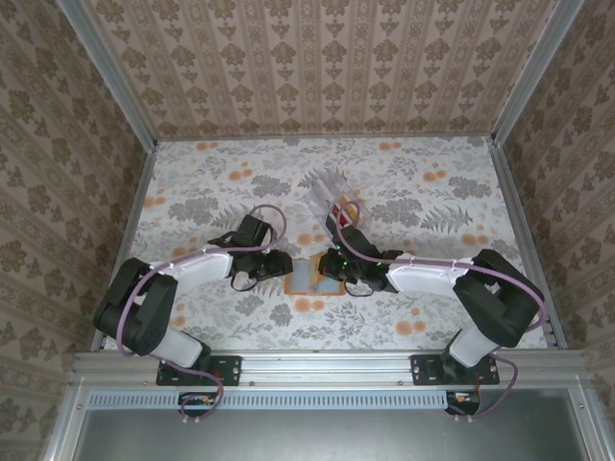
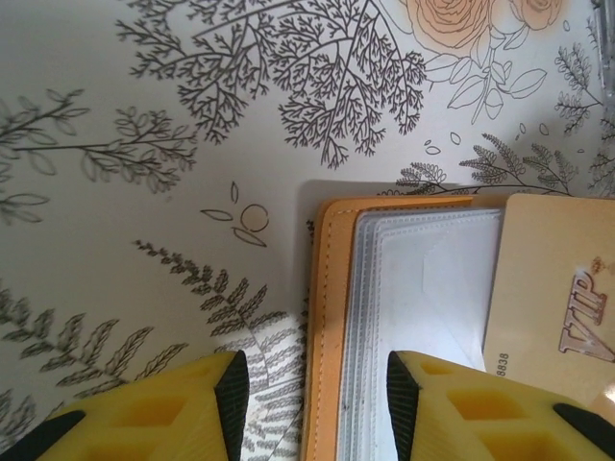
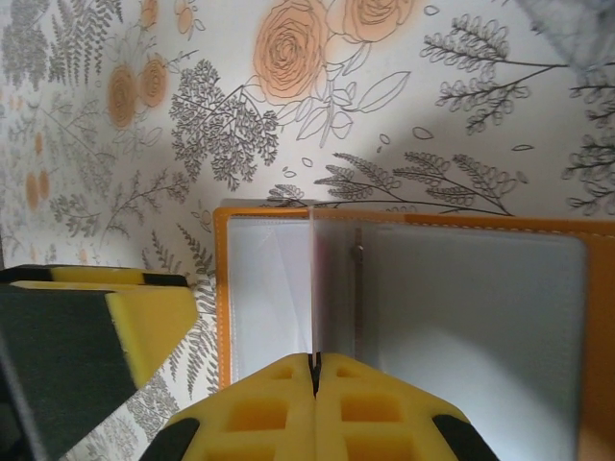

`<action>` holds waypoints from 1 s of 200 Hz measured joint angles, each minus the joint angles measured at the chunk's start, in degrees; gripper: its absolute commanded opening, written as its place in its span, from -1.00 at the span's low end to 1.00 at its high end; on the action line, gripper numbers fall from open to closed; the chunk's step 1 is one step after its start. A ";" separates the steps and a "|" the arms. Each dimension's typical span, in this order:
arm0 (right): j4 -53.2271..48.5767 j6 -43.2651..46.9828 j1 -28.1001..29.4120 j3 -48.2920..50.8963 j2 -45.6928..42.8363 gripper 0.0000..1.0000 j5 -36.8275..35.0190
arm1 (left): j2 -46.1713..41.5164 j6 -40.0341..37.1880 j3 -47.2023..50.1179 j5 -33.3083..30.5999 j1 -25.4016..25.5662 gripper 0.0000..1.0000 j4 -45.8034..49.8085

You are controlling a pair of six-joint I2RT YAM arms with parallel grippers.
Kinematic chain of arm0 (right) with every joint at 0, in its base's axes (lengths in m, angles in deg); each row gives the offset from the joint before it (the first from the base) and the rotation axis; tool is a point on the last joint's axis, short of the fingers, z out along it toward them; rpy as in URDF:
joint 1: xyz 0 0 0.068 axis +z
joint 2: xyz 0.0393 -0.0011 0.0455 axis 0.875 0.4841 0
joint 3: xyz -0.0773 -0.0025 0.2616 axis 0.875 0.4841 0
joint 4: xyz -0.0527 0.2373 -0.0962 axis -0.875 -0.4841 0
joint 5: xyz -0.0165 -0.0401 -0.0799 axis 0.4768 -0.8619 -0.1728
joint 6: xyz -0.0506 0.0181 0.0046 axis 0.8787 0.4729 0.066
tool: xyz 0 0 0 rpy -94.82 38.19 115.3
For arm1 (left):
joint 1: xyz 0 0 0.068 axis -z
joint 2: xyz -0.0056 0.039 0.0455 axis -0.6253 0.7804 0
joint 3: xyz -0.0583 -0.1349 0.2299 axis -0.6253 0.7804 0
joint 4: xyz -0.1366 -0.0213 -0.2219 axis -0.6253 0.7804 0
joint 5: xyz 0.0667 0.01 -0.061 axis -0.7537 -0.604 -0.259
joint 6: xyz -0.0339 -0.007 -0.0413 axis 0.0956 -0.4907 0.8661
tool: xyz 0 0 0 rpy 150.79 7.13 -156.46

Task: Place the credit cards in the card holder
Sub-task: Insert the credit card into the card slot.

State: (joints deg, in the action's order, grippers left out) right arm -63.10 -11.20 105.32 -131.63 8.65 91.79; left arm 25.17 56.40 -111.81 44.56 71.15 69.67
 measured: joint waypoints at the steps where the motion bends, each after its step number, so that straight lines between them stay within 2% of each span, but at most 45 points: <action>1: 0.20 -0.07 -0.02 0.07 0.11 -1.00 0.09 | 0.07 0.00 -0.02 0.02 0.04 -0.14 0.00; 32: 5.25 -0.81 -0.31 1.46 2.86 -1.00 1.99 | 1.86 -0.22 -0.59 -0.07 0.76 -0.29 -0.33; 78: 11.96 -1.03 -0.59 2.89 5.07 -1.00 4.37 | 2.43 -0.20 -0.59 -0.87 0.96 -0.42 -0.09; 137: 18.38 -2.12 -0.37 2.99 8.63 -1.00 8.35 | 2.43 -0.15 -0.70 -1.84 1.44 -0.43 0.17; 200: 18.97 -2.95 1.16 1.53 11.34 -1.00 8.57 | 2.19 0.74 -0.70 -3.08 1.88 -0.37 0.33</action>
State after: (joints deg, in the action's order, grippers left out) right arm -44.13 -14.15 106.48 -130.10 20.00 100.35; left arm 27.36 57.15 -112.51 41.48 73.03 70.00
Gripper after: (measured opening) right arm 0.056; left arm 0.312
